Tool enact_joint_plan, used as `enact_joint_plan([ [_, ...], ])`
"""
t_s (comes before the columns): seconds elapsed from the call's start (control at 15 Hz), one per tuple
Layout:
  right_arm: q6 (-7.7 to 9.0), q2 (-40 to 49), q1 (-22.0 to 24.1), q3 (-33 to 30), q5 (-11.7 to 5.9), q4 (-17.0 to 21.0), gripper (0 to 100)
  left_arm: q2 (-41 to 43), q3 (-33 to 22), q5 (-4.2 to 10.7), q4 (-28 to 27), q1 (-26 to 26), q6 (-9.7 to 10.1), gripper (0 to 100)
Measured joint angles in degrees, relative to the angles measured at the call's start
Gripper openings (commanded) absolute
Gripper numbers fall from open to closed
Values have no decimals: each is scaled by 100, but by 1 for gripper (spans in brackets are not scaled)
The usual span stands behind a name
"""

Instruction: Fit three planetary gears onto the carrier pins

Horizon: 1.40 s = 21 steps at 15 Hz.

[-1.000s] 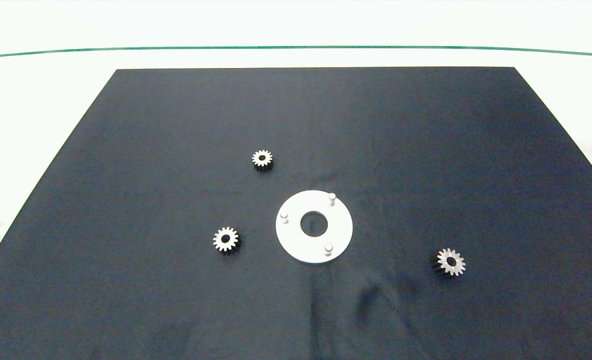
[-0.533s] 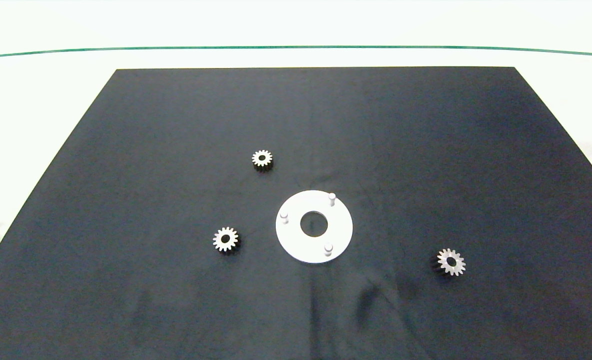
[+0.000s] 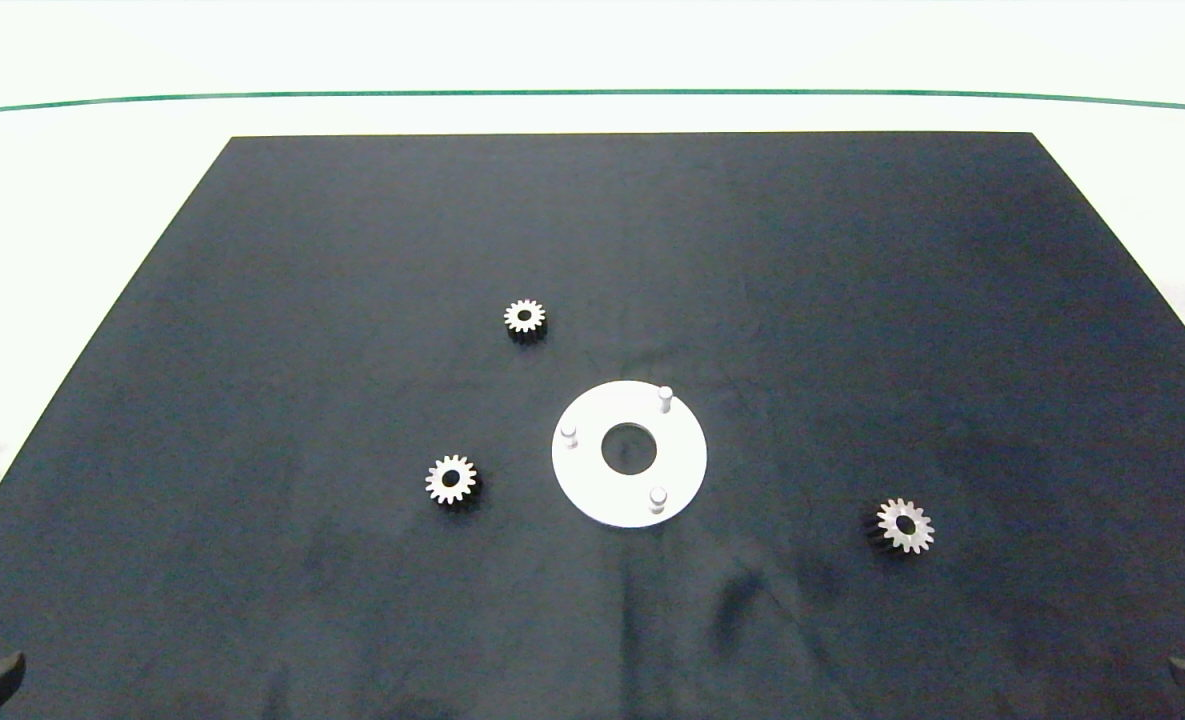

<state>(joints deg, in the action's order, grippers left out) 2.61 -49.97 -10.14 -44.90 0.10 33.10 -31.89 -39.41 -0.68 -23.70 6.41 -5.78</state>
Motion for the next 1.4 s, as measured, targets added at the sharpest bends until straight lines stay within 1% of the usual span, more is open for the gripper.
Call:
enact_joint_plan([
  [0.2, 45, -739, -13, -344, 48, -5, 100, -178, -68, 0, 5, 34, -4, 100],
  [0.4, 107, -1378, -11, -651, 54, -20, 100, -283, -83, 0, 20, 55, -4, 100],
  [0.67, 118, -2114, -22, -968, 56, -124, 100, -324, -85, -2, 24, 102, -9, 100],
  [0.73, 144, -2271, -68, -998, 59, -195, 100, -325, -85, -2, 27, 133, -9, 100],
  [0.87, 238, -2481, -212, -1014, 59, -339, 100, -328, -85, -2, 27, 163, -9, 100],
  [1.0, 260, -2594, -433, -1017, 67, -466, 100, -328, -85, -2, 27, 172, -9, 100],
  [1.13, 273, -2726, -523, -1067, 61, -538, 100, -325, -85, -2, 27, 174, -9, 100],
  [1.4, 306, -3161, -612, -1453, 45, -435, 100, -324, -85, 0, 28, 177, -9, 100],
])
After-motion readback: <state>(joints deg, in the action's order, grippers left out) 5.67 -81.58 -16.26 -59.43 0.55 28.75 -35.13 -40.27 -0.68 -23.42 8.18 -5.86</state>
